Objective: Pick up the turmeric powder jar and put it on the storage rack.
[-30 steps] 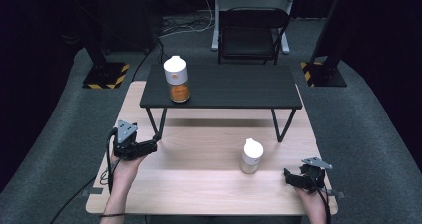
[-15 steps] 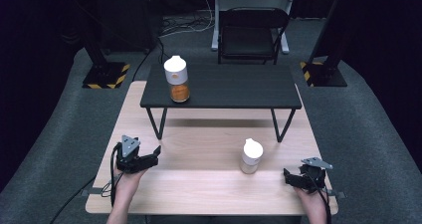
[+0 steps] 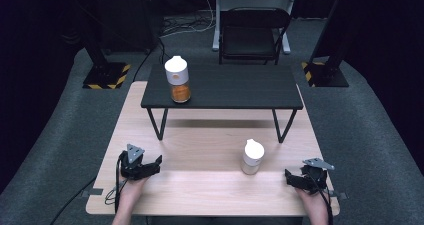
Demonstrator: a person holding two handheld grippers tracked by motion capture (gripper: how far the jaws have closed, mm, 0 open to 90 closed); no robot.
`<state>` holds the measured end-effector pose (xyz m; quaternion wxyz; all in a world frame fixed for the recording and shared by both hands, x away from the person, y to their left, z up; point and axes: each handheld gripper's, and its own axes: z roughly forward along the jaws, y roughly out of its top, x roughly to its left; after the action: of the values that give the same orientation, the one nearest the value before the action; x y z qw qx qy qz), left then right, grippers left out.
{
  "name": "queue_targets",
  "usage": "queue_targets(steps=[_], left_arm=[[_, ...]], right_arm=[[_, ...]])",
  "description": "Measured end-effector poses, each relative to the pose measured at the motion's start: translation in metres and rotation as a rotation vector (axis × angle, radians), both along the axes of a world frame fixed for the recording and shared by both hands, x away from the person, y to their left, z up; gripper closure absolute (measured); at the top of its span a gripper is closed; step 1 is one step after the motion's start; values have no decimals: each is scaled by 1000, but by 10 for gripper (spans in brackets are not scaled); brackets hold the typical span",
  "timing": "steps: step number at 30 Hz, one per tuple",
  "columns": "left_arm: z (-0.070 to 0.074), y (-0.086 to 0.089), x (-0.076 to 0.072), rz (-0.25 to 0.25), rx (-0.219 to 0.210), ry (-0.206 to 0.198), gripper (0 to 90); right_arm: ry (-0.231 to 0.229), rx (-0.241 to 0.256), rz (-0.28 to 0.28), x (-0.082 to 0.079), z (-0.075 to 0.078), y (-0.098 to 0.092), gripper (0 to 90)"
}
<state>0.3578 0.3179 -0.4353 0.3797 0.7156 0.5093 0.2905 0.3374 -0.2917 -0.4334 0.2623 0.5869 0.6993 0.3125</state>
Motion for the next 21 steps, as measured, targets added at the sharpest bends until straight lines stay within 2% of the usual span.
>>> queue_targets(steps=[6, 11, 16, 18, 21], left_arm=[[-5, -3, 9, -18, 25, 54, 111], [-7, -5, 15, -31, 30, 98, 105], [-5, -8, 19, -39, 41, 124, 100], [-3, -9, 22, -40, 48, 146, 95], [-3, -5, 25, -40, 24, 165, 92]], right_arm=[[0, 0, 0, 0, 0, 0, 85], [0, 0, -1, 0, 0, 0, 85], [0, 0, -1, 0, 0, 0, 85], [0, 0, -1, 0, 0, 0, 85], [0, 0, -1, 0, 0, 0, 85]])
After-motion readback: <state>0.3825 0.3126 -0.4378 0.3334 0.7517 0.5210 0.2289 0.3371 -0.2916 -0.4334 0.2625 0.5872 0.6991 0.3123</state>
